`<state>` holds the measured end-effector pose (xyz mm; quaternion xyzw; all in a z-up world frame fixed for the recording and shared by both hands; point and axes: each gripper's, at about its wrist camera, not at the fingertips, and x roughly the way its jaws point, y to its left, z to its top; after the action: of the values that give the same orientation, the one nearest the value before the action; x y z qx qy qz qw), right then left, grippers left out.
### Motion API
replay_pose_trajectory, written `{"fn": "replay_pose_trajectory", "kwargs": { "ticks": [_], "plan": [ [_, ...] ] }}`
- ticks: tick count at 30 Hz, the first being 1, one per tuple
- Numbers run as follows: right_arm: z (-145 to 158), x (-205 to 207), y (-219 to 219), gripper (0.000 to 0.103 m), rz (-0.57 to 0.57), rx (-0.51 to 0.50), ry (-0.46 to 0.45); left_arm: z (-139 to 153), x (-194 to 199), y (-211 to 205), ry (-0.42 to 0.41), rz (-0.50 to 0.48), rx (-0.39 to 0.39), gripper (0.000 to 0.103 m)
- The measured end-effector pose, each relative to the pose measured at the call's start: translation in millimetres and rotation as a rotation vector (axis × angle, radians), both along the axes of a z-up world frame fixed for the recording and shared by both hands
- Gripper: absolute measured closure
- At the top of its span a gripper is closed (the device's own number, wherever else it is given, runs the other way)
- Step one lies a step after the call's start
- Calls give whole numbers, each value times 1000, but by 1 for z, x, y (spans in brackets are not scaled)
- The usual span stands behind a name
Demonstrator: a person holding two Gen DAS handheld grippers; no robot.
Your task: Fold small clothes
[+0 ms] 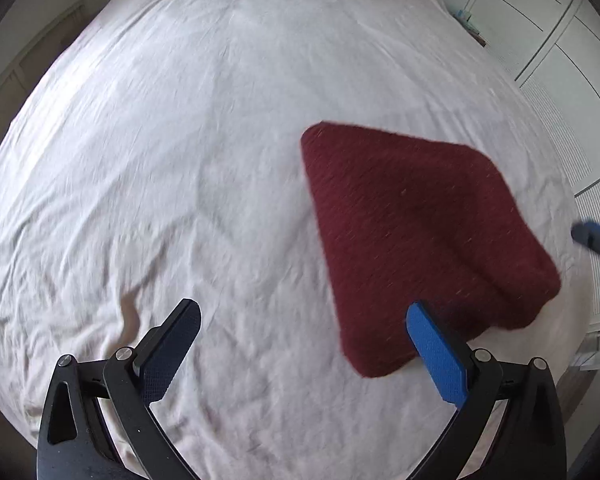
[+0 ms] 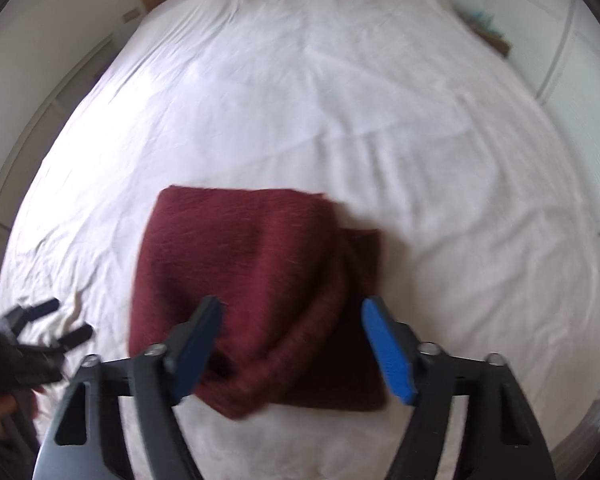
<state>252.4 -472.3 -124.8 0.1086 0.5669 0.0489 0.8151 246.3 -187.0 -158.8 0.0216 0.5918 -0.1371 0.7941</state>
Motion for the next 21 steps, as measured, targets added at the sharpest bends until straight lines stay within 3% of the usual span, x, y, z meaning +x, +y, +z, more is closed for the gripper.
{"fn": "replay_pose_trajectory", "kwargs": {
  "ticks": [5,11,12,14,21],
  "plan": [
    [-34,24,25,42,35,-19,103,-13,-6,11,35,9,-32,1],
    [-80,14,33,42,56,-16,217,-16,-11,4,17,-44,-27,1],
    [-86,12,33,45,61,-12,230,-19,-10,2,20,-50,-29,1],
    [-91,6,29,85,60,18,223,-23,-10,0,22,-55,-23,1],
    [-66,-25,-8,88,-3,51,70,-33,-10,2,47,-62,-4,1]
  ]
}}
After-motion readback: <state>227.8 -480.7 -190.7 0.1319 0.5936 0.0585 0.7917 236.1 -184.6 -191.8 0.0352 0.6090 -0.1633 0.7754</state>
